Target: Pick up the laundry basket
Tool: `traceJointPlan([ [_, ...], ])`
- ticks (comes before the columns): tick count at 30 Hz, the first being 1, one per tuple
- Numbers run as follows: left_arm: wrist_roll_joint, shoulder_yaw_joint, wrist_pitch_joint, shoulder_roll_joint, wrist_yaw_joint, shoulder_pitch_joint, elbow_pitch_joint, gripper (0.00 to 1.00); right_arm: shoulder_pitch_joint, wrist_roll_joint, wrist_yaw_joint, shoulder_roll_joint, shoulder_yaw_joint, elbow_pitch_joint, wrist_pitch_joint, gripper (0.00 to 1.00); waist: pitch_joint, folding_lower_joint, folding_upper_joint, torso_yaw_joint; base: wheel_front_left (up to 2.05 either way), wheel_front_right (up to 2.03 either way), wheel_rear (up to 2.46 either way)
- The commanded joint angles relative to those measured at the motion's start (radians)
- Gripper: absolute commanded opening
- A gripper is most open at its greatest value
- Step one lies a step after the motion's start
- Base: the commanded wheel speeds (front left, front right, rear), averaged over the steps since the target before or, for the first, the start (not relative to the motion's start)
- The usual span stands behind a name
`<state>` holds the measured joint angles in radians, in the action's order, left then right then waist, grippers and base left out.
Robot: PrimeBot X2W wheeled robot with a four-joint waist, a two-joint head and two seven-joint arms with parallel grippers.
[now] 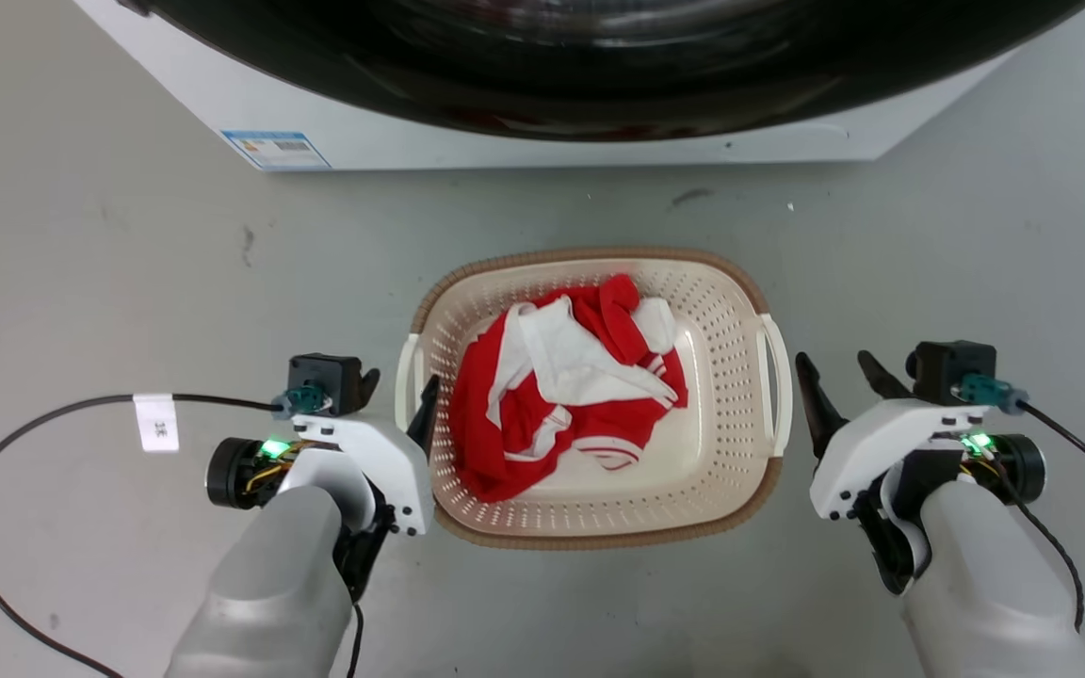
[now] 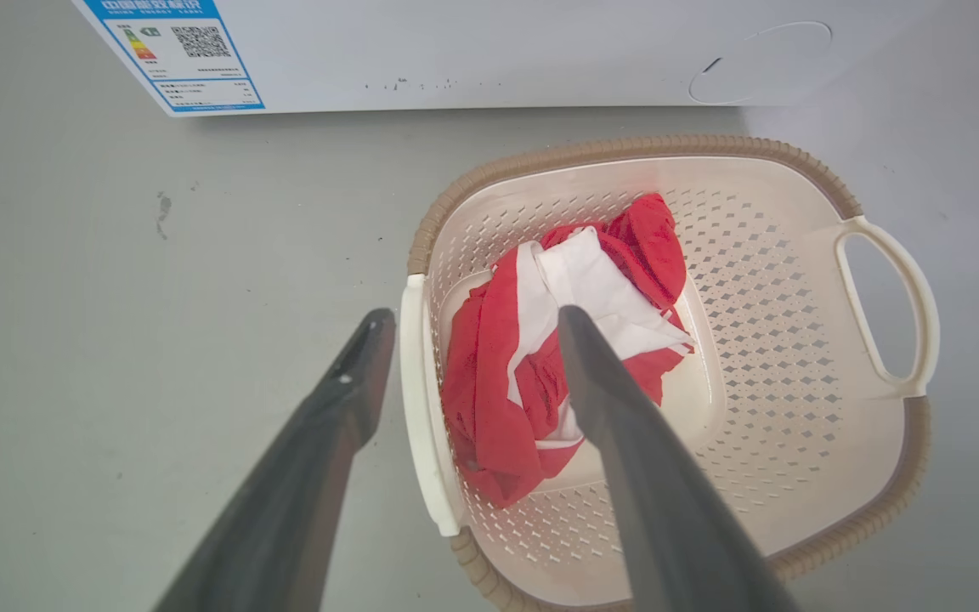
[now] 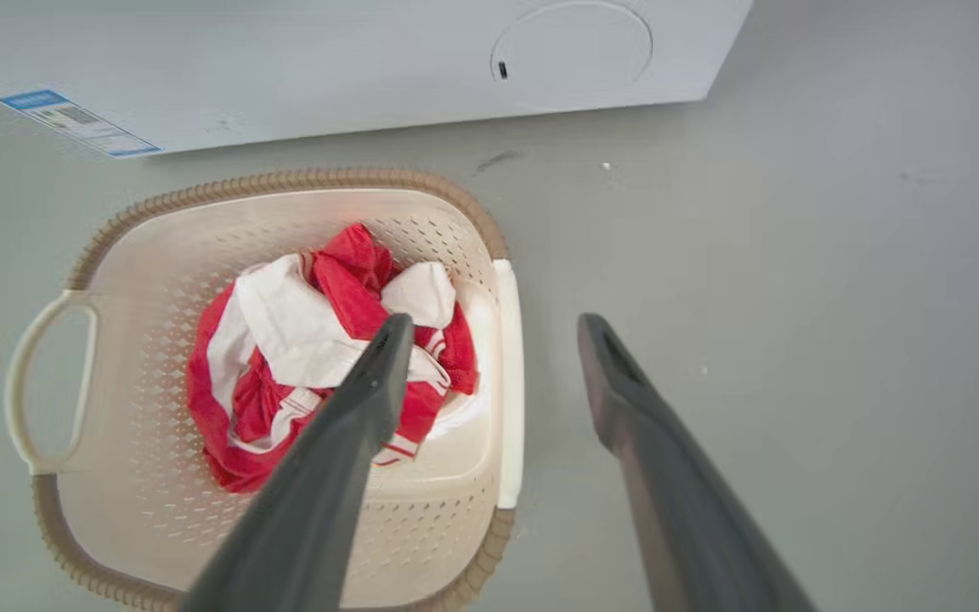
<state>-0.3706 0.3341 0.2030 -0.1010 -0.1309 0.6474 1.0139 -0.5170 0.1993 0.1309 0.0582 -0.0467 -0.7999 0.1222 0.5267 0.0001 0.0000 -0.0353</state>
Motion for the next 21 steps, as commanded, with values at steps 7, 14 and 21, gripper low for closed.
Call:
traceJointPlan([
  [7, -0.105, 0.056, -0.07, -0.048, 0.001, 0.078, 0.085, 1.0, -0.145, 0.063, 0.0, -0.003, -0.084, -0.207, -0.035, 1.0, 0.084, -0.0001, 0.0, -0.046, 0.0, 0.0, 0.0],
  [14, -0.181, 0.082, -0.139, -0.096, 0.001, 0.124, 0.143, 1.0, -0.254, 0.127, 0.0, -0.008, -0.178, -0.328, -0.067, 1.0, 0.142, -0.0001, 0.0, -0.082, 0.0, 0.0, 0.0],
  [21, -0.222, 0.108, -0.182, -0.128, 0.001, 0.172, 0.171, 1.0, -0.308, 0.252, 0.0, -0.008, -0.307, -0.349, -0.114, 1.0, 0.194, -0.0001, 0.0, -0.101, 0.0, 0.0, 0.0],
])
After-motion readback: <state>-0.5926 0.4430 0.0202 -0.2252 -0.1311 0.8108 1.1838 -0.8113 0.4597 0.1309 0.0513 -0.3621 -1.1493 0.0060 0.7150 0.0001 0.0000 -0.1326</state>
